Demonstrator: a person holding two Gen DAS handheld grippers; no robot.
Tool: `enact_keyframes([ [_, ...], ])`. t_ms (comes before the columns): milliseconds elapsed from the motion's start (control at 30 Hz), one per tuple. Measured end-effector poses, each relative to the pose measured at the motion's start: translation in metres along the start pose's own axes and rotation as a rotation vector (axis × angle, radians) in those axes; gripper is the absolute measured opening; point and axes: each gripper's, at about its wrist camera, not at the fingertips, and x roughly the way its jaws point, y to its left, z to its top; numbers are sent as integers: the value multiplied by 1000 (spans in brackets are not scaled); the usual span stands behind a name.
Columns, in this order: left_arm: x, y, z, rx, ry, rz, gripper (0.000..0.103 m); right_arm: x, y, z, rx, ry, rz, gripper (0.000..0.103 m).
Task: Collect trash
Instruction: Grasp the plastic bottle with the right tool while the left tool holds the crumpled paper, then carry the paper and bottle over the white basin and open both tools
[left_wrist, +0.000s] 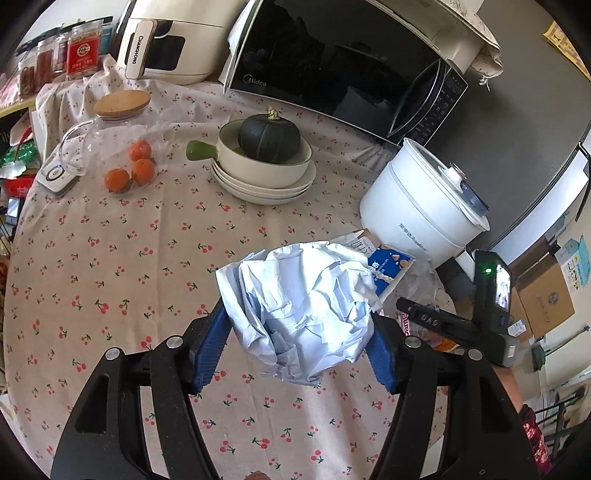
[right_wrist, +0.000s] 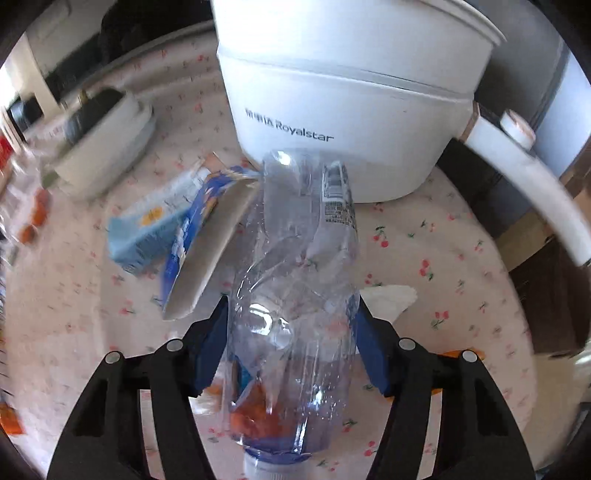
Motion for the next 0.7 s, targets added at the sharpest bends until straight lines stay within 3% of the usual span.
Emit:
enact_keyframes([
  [700,-19,-14,0,18,-66,-42,63,-121,4,-23,5,-281,77,62],
])
